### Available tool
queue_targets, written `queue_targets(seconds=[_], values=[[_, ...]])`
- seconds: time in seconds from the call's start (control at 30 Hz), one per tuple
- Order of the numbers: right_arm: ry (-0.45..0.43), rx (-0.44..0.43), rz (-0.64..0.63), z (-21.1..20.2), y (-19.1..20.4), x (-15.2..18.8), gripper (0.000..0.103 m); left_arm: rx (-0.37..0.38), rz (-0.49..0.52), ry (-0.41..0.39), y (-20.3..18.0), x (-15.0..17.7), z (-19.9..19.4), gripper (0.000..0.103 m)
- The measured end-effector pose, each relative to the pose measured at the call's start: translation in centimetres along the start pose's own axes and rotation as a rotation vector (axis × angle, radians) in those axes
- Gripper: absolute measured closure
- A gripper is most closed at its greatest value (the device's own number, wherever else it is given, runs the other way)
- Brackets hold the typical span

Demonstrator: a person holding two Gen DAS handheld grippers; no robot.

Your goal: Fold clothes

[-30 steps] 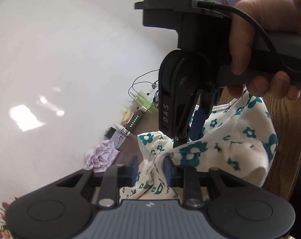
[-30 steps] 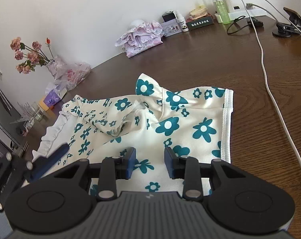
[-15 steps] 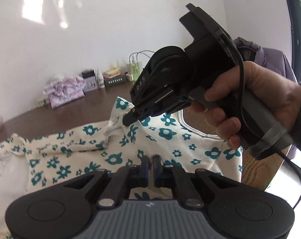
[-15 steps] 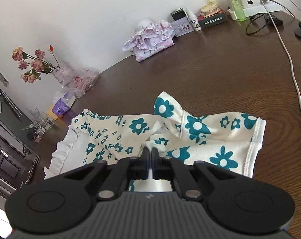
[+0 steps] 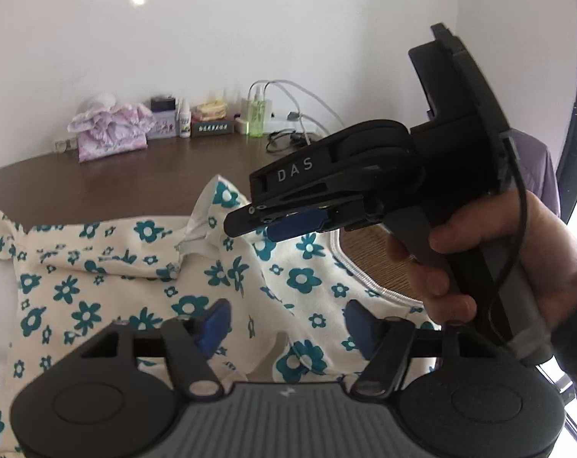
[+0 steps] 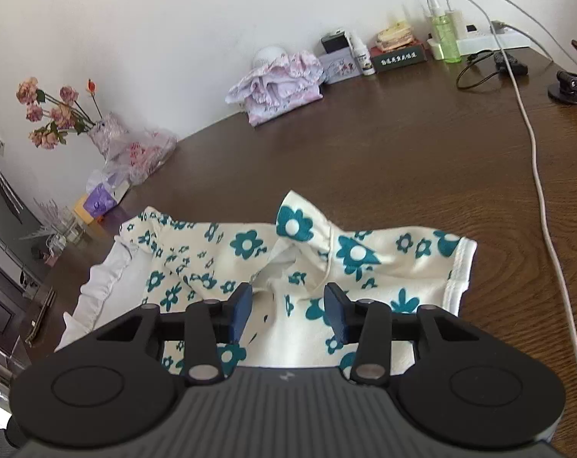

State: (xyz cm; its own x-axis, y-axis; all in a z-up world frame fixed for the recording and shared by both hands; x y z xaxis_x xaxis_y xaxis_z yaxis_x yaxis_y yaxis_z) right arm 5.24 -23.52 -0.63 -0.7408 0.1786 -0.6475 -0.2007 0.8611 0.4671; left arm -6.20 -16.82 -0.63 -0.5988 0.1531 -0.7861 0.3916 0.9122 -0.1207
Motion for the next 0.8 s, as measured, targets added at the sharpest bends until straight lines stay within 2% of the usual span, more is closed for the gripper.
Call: queue_targets(seconds=[0.03, 0.07, 0.1, 0.13, 0.23, 0.37, 0.43, 0.53, 0.6, 0.73, 0.8], values=[[0.014, -0.002, 0.002, 0.5, 0.1, 0.3, 0.084, -0.002, -0.051, 0.025, 0.5, 0.2, 0.4, 0.073], [0.027, -0.005, 0.004, 0.9, 0.2, 0.6, 0.095, -0.003, -0.099, 0.043, 1.0, 0.5, 0.6, 0.079], [0.032, 0.001, 0.010, 1.1, 0.3, 0.8, 0.100, -0.008, -0.126, 0.051, 1.4, 0.7, 0.7, 0.084], [0.020, 0.002, 0.006, 1.0, 0.6, 0.9, 0.101, -0.015, -0.145, 0.054, 1.8, 0.9, 0.6, 0.096], [-0.013, -0.004, -0.007, 0.5, 1.4, 0.9, 0.101, -0.014, -0.182, 0.034, 2.3, 0.9, -0.4, 0.097], [-0.001, 0.015, -0.013, 1.7, 1.6, 1.0, 0.099, -0.002, -0.258, 0.048, 3.4, 1.3, -0.2, 0.097], [0.036, 0.016, -0.040, 2.5, 1.8, 1.7, 0.094, 0.019, -0.302, 0.049, 3.9, 1.7, -0.1, 0.097], [-0.036, -0.022, -0.056, 0.7, 2.2, 1.4, 0.087, 0.034, -0.325, 0.047, 4.2, 1.8, -0.4, 0.095], [-0.069, -0.009, -0.063, -0.1, 2.1, 1.0, 0.087, 0.069, -0.382, 0.037, 4.7, 2.1, -0.5, 0.095], [0.016, 0.013, -0.109, 1.9, 2.6, 2.0, 0.092, 0.135, -0.466, 0.012, 5.7, 2.8, -0.5, 0.096], [-0.015, 0.023, -0.117, 1.8, 3.2, 2.8, 0.091, 0.154, -0.494, 0.014, 5.9, 2.7, -0.6, 0.094]])
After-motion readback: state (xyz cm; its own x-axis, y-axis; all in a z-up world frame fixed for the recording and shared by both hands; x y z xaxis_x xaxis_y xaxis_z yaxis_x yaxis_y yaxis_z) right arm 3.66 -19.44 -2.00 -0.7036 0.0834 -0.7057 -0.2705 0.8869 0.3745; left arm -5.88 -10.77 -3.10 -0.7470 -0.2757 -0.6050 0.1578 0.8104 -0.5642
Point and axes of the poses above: each gripper's, at about its wrist camera, not at the fingertips, and z roughly the way its jaws point, y to its left, x to its underside, the point moved 5 cm from there along z, roughly the way its jaws point
